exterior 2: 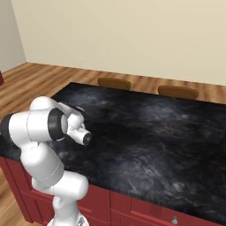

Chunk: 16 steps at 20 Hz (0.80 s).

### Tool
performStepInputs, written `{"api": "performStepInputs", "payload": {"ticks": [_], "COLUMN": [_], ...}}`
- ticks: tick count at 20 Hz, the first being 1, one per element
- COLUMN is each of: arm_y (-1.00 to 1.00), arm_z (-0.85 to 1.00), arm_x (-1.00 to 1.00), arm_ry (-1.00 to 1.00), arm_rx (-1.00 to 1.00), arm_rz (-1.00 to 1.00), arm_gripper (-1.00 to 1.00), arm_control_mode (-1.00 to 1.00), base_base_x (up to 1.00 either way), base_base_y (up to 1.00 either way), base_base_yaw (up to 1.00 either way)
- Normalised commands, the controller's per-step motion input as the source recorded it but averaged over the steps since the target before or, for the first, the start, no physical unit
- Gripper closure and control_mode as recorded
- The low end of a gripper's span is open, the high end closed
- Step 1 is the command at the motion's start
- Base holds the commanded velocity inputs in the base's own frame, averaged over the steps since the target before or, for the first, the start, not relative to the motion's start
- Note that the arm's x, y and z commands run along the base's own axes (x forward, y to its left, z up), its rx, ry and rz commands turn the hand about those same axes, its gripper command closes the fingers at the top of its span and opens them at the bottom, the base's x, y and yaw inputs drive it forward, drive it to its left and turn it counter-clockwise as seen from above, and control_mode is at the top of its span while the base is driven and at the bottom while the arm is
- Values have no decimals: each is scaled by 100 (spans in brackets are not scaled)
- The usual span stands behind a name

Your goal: Open the cabinet directly in front. Then move the beer and the mug to the dining counter with the jar on it.

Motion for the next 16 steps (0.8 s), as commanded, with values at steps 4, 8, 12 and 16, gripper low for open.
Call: {"api": "performStepInputs", "payload": {"ticks": [4, 8, 12, 16], "arm_y": [0, 0, 0, -3], "arm_z": [-5, 0, 3, 29], "arm_x": [0, 0, 0, -28], "arm_ry": [0, 0, 0, 1], "arm_rx": [6, 0, 0, 0], "arm_rz": [0, 0, 0, 0], "arm_gripper": [100, -100, -100, -100], "arm_control_mode": [-100, -100, -100, -100], "base_base_x": [0, 0, 0, 0], "base_base_y": [0, 0, 0, 0], "base_base_yaw": [0, 0, 0, 0]}}
